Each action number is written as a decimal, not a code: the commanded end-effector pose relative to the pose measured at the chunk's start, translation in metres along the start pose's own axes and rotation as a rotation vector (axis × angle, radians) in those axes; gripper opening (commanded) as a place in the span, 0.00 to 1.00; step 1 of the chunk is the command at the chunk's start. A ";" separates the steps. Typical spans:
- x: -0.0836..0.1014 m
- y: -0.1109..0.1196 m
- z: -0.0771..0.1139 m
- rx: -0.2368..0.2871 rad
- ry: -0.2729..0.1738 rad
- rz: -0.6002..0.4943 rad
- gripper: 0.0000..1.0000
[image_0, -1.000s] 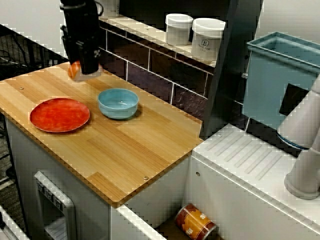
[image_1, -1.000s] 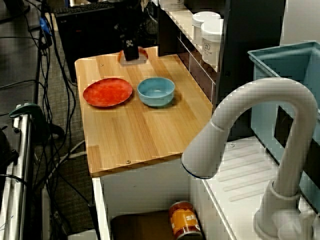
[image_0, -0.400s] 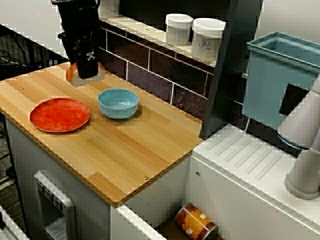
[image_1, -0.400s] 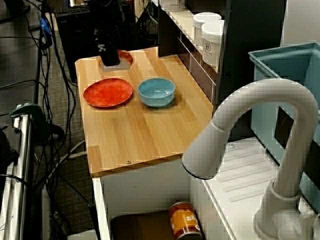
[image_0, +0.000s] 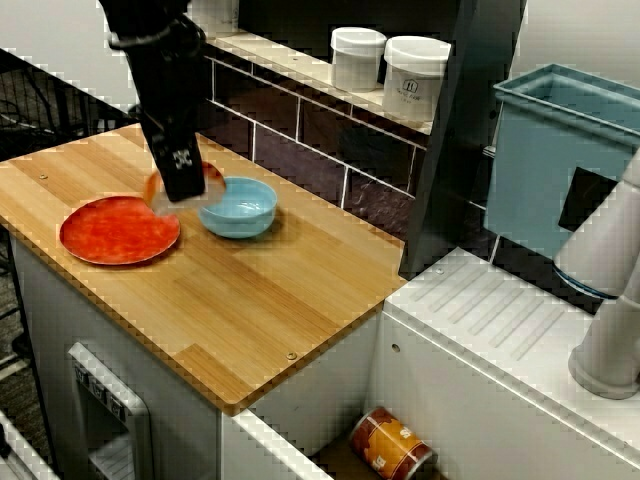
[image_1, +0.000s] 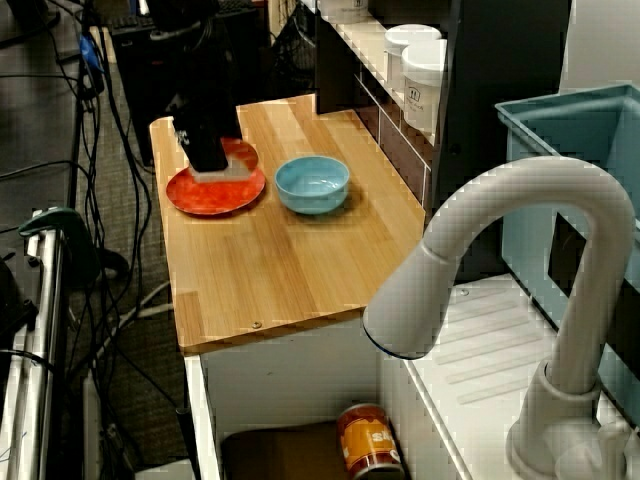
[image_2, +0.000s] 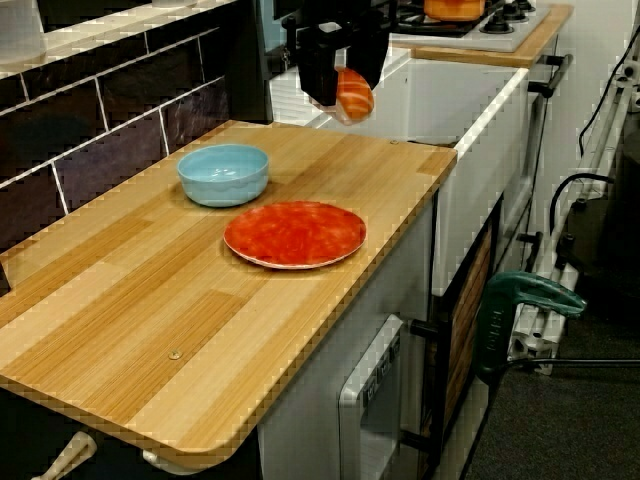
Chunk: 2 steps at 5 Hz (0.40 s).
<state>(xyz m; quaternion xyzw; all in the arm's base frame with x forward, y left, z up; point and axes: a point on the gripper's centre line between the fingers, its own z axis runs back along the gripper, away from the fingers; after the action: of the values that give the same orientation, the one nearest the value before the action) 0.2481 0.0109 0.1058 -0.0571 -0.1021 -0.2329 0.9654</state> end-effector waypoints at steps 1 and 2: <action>-0.006 -0.011 -0.027 0.074 0.012 -0.045 0.00; -0.008 -0.016 -0.036 0.083 0.026 -0.061 0.00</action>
<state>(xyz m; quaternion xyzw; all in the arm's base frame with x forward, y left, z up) 0.2525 -0.0144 0.0619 -0.0148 -0.0913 -0.2588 0.9615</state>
